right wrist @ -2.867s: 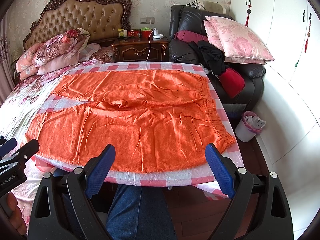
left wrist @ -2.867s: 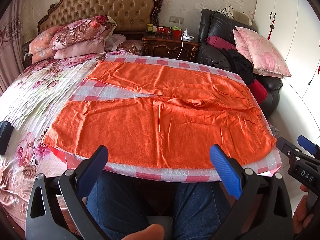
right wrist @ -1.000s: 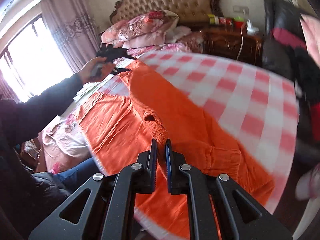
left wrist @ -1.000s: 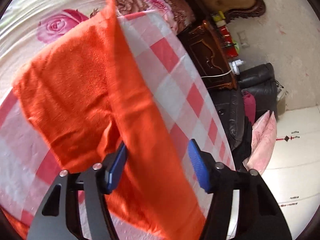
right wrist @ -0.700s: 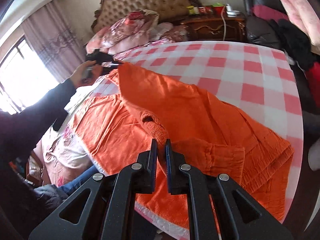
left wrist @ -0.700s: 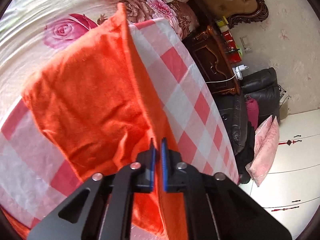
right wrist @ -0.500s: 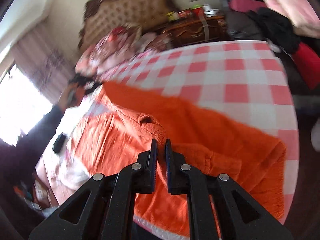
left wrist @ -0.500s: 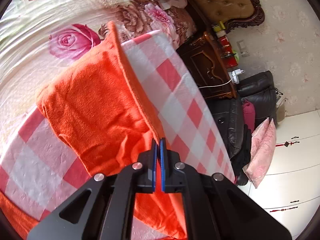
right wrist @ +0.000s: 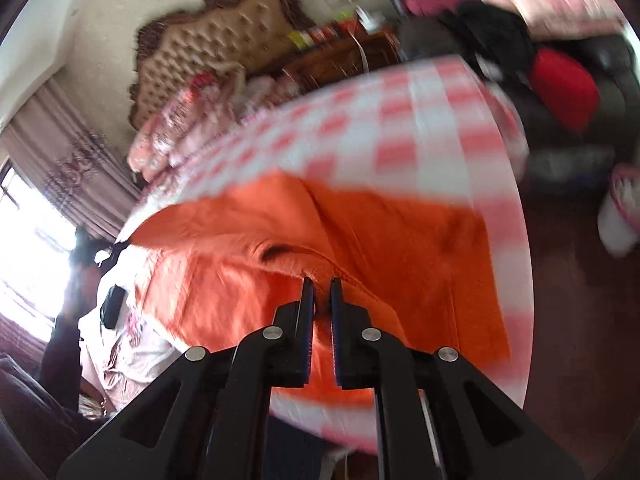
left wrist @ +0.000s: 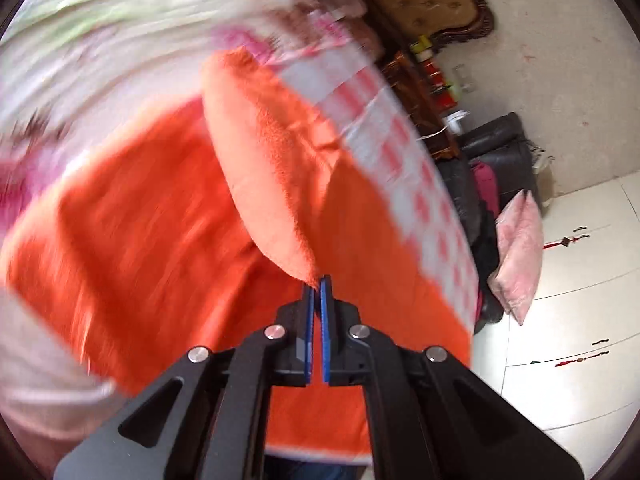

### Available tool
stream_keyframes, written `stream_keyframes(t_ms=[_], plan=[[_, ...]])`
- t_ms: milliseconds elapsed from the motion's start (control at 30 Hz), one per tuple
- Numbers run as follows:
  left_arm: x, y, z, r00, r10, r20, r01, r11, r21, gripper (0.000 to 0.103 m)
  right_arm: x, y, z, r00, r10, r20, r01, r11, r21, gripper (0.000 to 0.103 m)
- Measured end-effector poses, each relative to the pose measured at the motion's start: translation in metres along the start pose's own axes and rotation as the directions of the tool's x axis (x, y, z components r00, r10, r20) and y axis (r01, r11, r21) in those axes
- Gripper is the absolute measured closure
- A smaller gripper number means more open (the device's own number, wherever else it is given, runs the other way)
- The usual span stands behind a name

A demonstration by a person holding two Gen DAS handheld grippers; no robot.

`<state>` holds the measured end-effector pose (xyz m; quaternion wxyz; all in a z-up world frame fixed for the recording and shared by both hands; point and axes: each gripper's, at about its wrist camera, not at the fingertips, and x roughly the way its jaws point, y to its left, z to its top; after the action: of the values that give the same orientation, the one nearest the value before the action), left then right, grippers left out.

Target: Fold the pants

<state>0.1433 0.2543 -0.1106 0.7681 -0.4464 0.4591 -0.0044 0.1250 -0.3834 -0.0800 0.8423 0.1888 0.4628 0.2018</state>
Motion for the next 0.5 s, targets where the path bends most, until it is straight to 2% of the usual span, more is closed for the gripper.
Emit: stream_keyframes(t_ms=[67, 100, 133, 167, 233, 300, 367, 500], plan=[[0.000, 0.026, -0.019, 1.000, -0.017, -0.008, 0.017, 0.999, -0.048, 0.098, 0.007, -0.015, -0.018, 0.999, -0.003, -0.037, 0.005, 0.997, 0.074, 0.092], [-0.003, 0.037, -0.025, 1.000, -0.020, 0.013, 0.021, 0.998, -0.065, 0.084, 0.008, -0.020, -0.024, 0.999, -0.003, -0.044, 0.007, 0.995, 0.097, 0.088], [-0.007, 0.044, -0.027, 0.999, -0.028, 0.030, 0.030, 0.996, -0.085, 0.072, 0.008, -0.026, -0.030, 0.999, 0.004, -0.039, 0.001, 0.990, 0.140, 0.077], [-0.011, 0.050, -0.026, 0.998, -0.052, 0.046, 0.056, 0.993, -0.108, 0.056, 0.009, -0.031, -0.034, 0.999, 0.008, -0.038, -0.001, 0.983, 0.183, 0.054], [-0.014, 0.059, -0.018, 0.992, -0.112, 0.056, 0.119, 0.983, -0.142, 0.055, 0.010, -0.039, -0.040, 0.999, 0.000, -0.038, 0.010, 0.964, 0.265, 0.032], [-0.012, 0.065, -0.009, 0.987, -0.146, 0.063, 0.156, 0.970, -0.185, 0.055, 0.011, -0.041, -0.045, 0.999, 0.022, -0.030, -0.012, 0.952, 0.307, 0.032], [-0.004, 0.067, -0.007, 0.982, -0.184, 0.043, 0.189, 0.956, -0.223, 0.055, 0.012, -0.047, -0.051, 0.998, 0.065, -0.001, -0.060, 0.922, 0.383, 0.032], [0.015, 0.053, -0.011, 0.978, -0.209, 0.006, 0.206, 0.957, -0.202, 0.055, 0.013, -0.059, -0.060, 0.990, 0.127, 0.061, -0.140, 0.843, 0.519, 0.032]])
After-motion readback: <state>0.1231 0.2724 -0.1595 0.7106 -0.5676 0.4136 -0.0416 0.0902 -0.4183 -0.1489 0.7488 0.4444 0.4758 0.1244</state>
